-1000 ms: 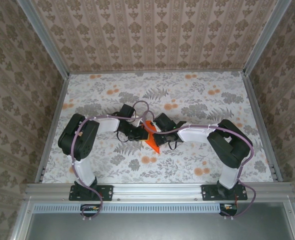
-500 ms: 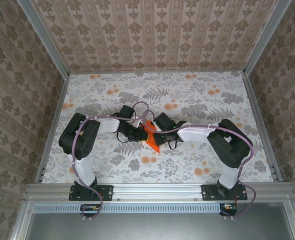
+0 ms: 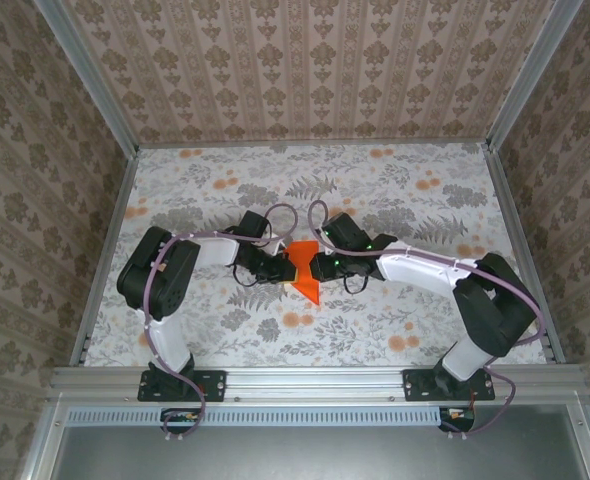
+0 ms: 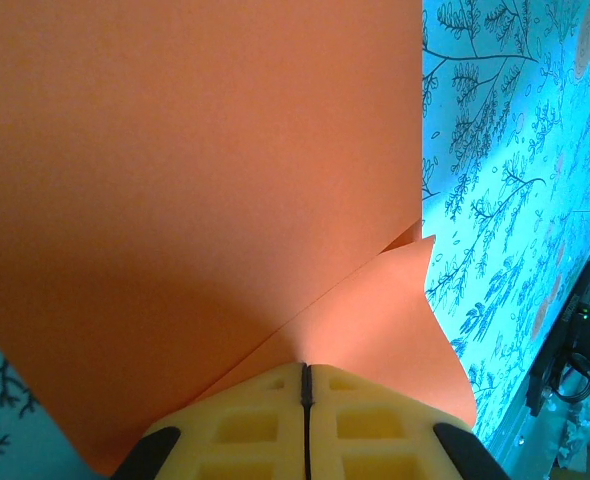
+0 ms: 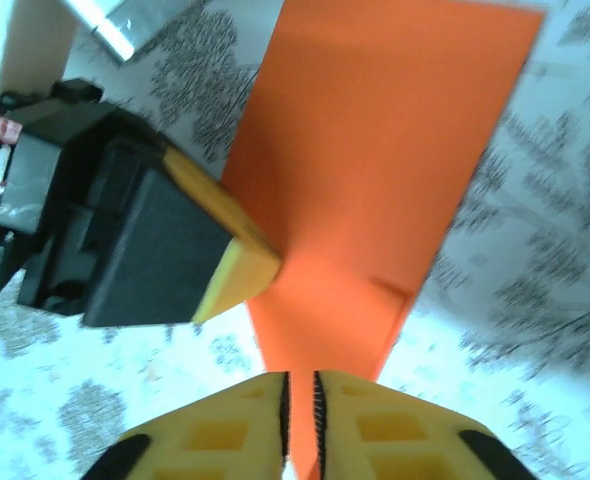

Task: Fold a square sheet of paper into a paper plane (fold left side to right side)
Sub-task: Third fold the triangle at the center of the table.

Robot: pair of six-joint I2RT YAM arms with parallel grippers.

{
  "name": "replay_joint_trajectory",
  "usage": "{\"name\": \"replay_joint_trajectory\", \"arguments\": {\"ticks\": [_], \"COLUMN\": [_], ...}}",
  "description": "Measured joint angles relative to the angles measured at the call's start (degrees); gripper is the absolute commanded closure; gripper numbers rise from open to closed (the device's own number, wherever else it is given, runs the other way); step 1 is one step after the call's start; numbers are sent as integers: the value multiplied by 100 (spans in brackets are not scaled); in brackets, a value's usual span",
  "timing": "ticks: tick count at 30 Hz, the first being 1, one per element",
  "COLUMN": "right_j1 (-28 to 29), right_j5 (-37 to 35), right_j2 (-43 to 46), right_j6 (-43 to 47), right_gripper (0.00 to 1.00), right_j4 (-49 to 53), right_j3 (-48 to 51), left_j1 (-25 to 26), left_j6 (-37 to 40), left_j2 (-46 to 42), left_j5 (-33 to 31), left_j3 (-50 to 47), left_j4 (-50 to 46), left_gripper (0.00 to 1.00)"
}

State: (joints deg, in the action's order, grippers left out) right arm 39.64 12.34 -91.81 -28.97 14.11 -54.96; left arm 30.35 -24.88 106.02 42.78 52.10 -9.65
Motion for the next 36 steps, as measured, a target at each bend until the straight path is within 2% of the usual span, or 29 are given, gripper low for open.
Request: {"name": "replay_joint_trajectory", "arguments": {"ticks": [6, 12, 36], "right_j1": [291, 494, 490], "right_j5": [601, 643, 289], "right_j2": [-256, -876, -1327], "right_j6": [-1040, -1609, -1843], "right_gripper": [91, 95, 97], "right_j4": [-90, -109, 208], "right_j3": [55, -225, -549], "left_j1": [0, 0, 0], "left_j6": [-2, -4, -4], "left_j2": [0, -7, -24], "left_j5": [-2, -2, -15], "left_j3": [0, -13, -33], "left_j4": [4, 17, 44], "left_gripper": [93, 93, 94]}}
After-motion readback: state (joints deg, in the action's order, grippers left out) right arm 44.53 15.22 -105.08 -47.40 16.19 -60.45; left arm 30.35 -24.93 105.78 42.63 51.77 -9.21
